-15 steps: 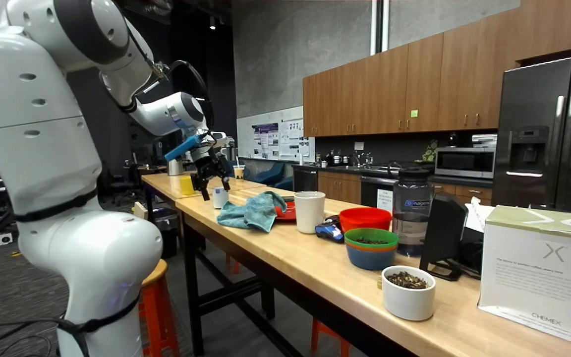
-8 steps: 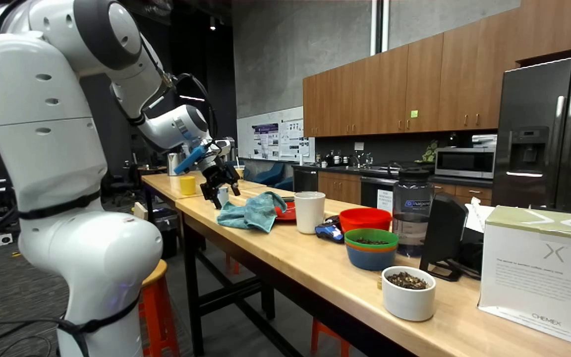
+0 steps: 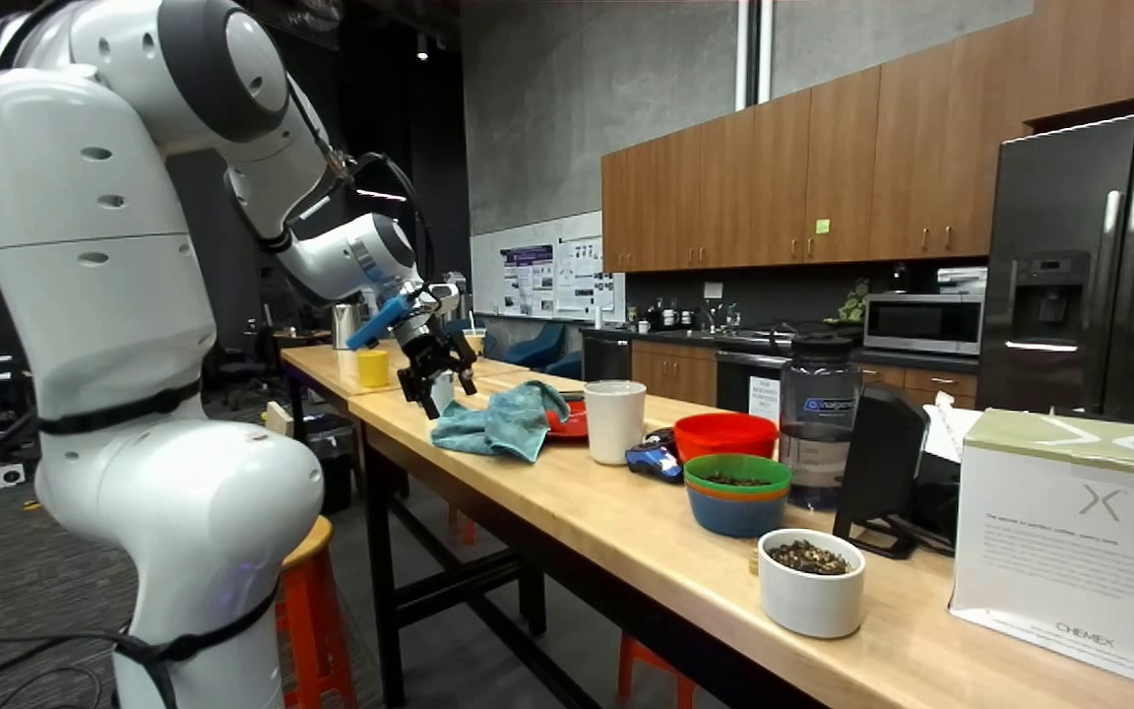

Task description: Put the cloth on the plate

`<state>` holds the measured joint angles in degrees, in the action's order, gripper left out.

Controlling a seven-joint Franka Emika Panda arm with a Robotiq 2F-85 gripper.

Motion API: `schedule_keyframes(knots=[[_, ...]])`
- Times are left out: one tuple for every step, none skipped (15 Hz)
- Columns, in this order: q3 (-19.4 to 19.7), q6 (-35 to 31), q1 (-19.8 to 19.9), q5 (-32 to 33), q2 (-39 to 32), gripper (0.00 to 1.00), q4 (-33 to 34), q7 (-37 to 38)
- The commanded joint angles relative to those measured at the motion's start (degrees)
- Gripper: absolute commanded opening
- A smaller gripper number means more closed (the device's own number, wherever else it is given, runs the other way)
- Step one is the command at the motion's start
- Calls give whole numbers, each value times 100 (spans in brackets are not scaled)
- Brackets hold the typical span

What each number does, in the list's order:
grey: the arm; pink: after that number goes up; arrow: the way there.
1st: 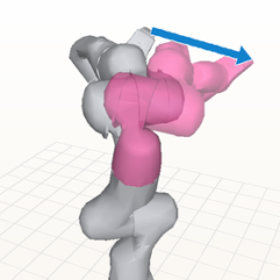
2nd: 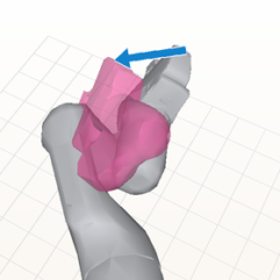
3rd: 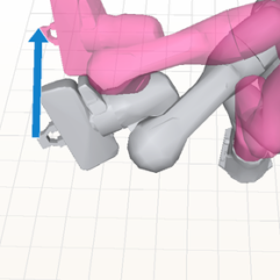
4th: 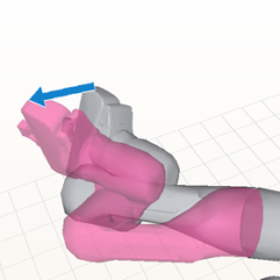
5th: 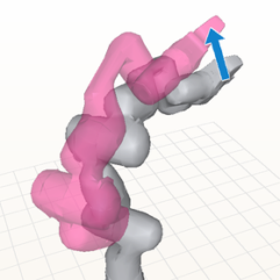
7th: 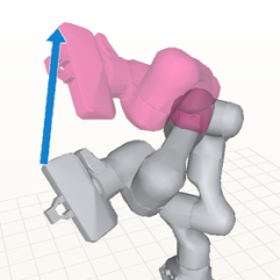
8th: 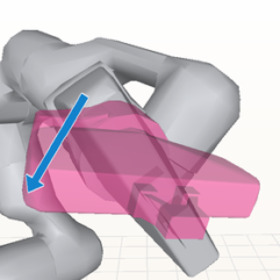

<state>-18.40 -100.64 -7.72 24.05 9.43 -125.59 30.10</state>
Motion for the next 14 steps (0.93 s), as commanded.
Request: schedule_keyframes(knots=[[101, 19, -110, 13, -11, 100, 13, 14], [101, 19, -110, 13, -11, 100, 13, 14], [101, 19, -110, 13, -12, 100, 13, 14], [96, 34, -103, 54, -10, 100, 36, 79], [97, 48, -87, 136, -6, 100, 54, 137], [100, 53, -73, 224, -2, 100, 63, 187], [112, 61, -57, 295, -3, 100, 81, 249], [126, 57, -44, 377, -5, 100, 89, 314], [143, 61, -37, 448, -11, 100, 102, 376], [171, 53, -31, 487, -10, 100, 93, 431], [192, 55, -33, 500, -15, 100, 80, 486], [206, 48, -42, 486, -24, 100, 41, 525], [220, 41, -52, 443, -32, 100, -2, 570], [228, 31, -63, 416, -43, 100, -52, 613]])
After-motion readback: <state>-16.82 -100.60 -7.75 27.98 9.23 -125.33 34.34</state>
